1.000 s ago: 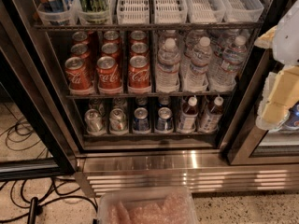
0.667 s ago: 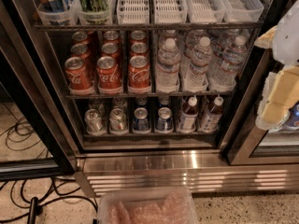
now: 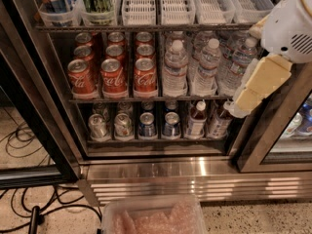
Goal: Pick green can from top shelf of fridge
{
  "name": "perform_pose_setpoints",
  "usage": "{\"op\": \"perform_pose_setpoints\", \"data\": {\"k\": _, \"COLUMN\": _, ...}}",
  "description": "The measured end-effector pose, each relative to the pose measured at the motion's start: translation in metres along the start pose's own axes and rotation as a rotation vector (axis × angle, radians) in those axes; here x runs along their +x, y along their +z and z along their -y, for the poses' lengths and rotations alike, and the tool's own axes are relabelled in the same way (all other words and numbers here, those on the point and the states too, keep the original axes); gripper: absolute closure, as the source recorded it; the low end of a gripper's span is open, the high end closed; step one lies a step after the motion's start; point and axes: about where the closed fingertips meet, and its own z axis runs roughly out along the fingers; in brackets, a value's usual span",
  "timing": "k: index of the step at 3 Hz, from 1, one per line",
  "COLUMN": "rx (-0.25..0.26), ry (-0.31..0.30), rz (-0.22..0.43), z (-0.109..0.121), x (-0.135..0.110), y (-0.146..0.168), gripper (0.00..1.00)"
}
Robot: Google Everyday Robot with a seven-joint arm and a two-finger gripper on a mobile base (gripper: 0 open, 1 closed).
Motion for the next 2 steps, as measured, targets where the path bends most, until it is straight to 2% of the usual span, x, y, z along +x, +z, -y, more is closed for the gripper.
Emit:
{"op": "perform_pose_setpoints", "data": {"k": 1, "rx": 0.000, "ry": 0.000, "rz": 0.000, "z": 0.000, "x": 0.000, "y": 0.000, "gripper": 0.00}}
{"op": "perform_pose_setpoints", "data": {"k": 2, "rx": 0.012, "ry": 0.011, "rz": 0.069, "z": -0.007, "x": -0.019, "y": 0.006, "gripper": 0.00}}
